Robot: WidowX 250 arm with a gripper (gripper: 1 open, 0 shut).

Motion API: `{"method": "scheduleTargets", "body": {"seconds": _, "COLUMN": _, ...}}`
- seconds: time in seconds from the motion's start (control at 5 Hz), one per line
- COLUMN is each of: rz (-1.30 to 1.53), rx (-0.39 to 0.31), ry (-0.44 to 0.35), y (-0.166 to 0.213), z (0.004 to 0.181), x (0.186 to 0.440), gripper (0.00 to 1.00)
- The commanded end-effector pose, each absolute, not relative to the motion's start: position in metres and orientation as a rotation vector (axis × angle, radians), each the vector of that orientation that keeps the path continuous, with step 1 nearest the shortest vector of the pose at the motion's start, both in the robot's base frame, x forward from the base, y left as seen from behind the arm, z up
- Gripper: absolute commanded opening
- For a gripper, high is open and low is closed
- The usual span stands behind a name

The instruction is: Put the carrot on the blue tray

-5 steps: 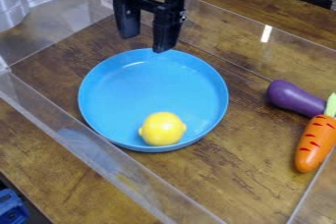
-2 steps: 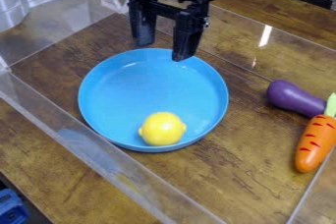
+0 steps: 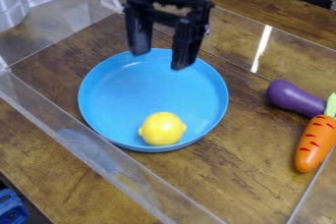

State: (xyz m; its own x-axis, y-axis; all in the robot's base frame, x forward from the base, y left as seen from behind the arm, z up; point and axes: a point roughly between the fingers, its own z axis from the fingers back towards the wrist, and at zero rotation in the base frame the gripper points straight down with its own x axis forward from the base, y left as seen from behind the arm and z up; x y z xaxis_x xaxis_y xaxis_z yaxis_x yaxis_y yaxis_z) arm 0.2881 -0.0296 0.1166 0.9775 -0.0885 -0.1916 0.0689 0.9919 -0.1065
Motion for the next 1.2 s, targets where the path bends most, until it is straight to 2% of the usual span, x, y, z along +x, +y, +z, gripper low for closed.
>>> {"method": "scheduleTargets", "body": {"seconds": 0.0, "rz": -0.024, "rx": -0.104, "ry": 0.117, "y": -0.043, "z": 0.123, "x": 0.286, "gripper": 1.0}}
{"method": "scheduleTargets", "body": {"seconds": 0.2, "rz": 0.053, "rx": -0.106, "ry": 0.103, "y": -0.053, "z": 0.111, "x": 0.285, "gripper": 1.0}}
{"method": "scheduleTargets", "body": {"seconds": 0.4, "rz": -0.001, "rx": -0.098, "ry": 0.098, "y": -0.049, "z": 0.094, "x": 0.288, "gripper": 1.0}}
{"method": "scheduleTargets", "body": {"seconds": 0.8, "rz": -0.071, "rx": -0.097, "ry": 0.098, "y": -0.04, "z": 0.073, "x": 0.291, "gripper": 1.0}}
{"method": "scheduleTargets", "body": {"seconds": 1.0, "rz": -0.144, "rx": -0.092, "ry": 0.093, "y": -0.035, "z": 0.078, "x": 0.294, "gripper": 1.0}}
